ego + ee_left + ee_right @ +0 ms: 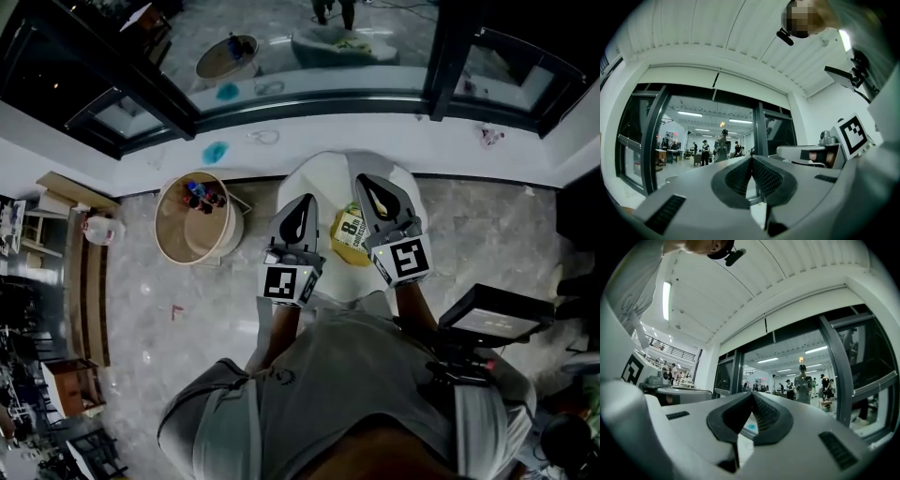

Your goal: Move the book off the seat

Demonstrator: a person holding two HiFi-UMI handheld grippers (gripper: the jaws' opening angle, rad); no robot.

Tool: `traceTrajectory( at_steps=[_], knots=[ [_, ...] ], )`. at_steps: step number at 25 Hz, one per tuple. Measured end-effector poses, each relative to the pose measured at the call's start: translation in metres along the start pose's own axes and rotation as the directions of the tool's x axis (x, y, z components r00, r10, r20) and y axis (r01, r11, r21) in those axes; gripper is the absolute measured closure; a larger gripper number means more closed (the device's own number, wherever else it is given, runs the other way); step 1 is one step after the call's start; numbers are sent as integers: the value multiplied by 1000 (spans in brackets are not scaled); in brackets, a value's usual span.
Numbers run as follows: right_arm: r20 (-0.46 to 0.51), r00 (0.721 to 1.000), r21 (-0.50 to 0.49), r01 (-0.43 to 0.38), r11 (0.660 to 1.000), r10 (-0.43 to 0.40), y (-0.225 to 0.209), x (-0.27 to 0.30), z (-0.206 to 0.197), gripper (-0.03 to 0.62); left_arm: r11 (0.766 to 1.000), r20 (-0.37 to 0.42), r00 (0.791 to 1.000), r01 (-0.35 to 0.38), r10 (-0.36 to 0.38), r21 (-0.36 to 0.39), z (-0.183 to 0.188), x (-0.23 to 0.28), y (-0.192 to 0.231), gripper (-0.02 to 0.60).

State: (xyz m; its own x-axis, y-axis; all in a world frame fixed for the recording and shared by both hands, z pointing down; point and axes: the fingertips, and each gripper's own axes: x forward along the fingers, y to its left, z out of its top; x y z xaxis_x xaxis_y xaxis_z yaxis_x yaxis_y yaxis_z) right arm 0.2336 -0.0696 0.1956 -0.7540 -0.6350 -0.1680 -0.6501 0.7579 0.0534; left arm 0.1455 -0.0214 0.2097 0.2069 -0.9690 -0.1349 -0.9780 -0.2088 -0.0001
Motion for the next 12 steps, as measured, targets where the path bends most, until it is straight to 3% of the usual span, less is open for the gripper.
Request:
traceTrajectory(
  at_steps=[5,12],
  knots=[
    [21,998,3,53,999,-53,-29,2,10,580,997,39,997,66,-67,26,12,24,-7,569],
    [16,990,60,140,988,-141,-32,1,11,580,994,-16,994,104,-105,-25,5,36,5,569]
  ],
)
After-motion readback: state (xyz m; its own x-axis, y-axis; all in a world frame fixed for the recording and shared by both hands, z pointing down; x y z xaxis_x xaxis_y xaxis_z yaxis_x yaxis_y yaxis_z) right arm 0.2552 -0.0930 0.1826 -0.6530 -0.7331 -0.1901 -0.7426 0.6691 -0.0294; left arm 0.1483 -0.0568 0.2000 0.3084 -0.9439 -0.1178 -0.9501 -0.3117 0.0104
